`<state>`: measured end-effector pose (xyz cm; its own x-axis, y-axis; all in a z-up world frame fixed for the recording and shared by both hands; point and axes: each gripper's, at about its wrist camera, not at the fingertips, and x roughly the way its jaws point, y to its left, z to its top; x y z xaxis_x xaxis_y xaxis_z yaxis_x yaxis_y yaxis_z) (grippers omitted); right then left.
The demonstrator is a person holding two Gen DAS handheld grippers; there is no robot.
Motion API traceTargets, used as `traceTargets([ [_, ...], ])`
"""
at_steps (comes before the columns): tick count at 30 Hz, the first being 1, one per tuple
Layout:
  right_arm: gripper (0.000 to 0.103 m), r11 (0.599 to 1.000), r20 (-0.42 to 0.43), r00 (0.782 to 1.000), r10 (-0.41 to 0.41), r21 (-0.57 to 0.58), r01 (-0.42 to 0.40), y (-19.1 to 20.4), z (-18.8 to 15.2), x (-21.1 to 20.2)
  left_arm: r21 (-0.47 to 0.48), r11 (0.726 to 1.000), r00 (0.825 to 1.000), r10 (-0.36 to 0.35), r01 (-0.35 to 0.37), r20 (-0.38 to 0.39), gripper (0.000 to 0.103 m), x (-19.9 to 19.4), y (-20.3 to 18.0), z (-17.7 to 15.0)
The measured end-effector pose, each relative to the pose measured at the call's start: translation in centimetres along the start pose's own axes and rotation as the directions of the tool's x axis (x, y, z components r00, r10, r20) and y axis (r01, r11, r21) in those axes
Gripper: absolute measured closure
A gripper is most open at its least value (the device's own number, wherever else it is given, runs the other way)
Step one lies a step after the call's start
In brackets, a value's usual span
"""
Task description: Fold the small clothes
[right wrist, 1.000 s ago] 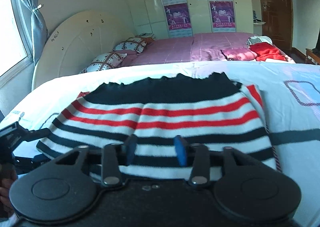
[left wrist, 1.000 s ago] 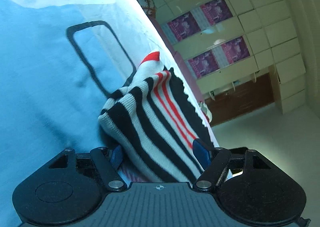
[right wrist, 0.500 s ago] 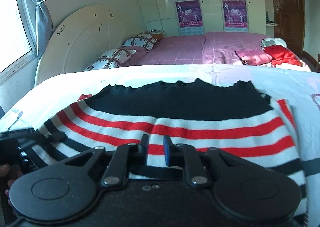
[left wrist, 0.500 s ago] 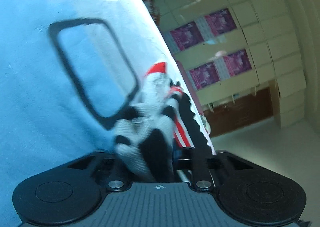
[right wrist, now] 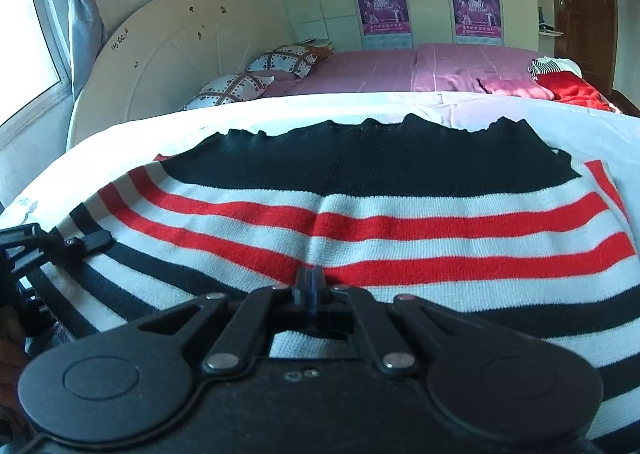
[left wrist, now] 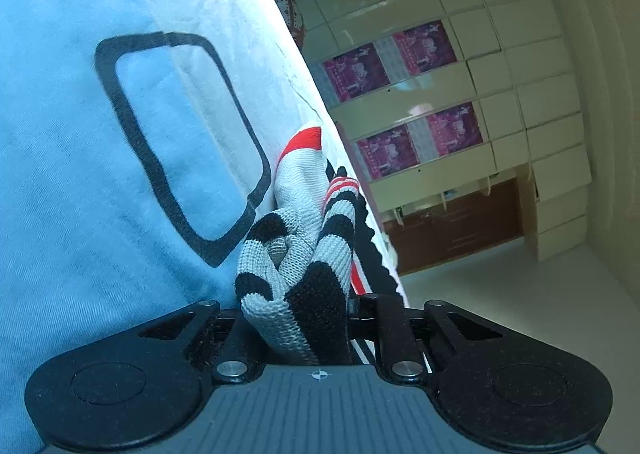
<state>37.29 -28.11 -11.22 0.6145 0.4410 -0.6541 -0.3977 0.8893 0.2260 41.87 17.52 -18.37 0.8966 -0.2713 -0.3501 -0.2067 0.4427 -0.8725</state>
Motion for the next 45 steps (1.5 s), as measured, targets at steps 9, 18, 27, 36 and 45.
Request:
traceTargets([
  [9,0.103,0.999,0.063,0.997,0.045,0.021,-0.046,-0.8,-1.2,0.1,0.183,0.982,0.999,-0.047,0.045,0.007,0.087,0.1,-6.1,1.5],
  [18,0.099,0.958,0.073,0.989,0.126,0.249,-0.141,-4.1,-1.0,-1.2,0.613,0.765,0.974,-0.08,0.197,-0.213,0.087,6.7,-23.9,-3.1],
  [27,0.033,0.732,0.261,0.965,0.018,0.653,-0.191,-16.4,-7.2,-13.0,0.614,0.7,0.867,-0.014,0.364,-0.498,0.038,11.5,-25.0,-13.1],
  [36,0.016,0.596,0.381,0.922,0.07,0.725,-0.345,-16.0,-8.1,-15.8,0.582,0.809,0.954,0.104,0.083,-0.28,0.03,5.8,-18.2,-3.8],
  [45,0.055,0.661,0.194,0.972,0.131,0.714,-0.232,-14.4,-2.8,-10.0,0.588,0.809,0.926,0.218,0.006,-0.309,0.029,7.0,-15.8,-5.0],
])
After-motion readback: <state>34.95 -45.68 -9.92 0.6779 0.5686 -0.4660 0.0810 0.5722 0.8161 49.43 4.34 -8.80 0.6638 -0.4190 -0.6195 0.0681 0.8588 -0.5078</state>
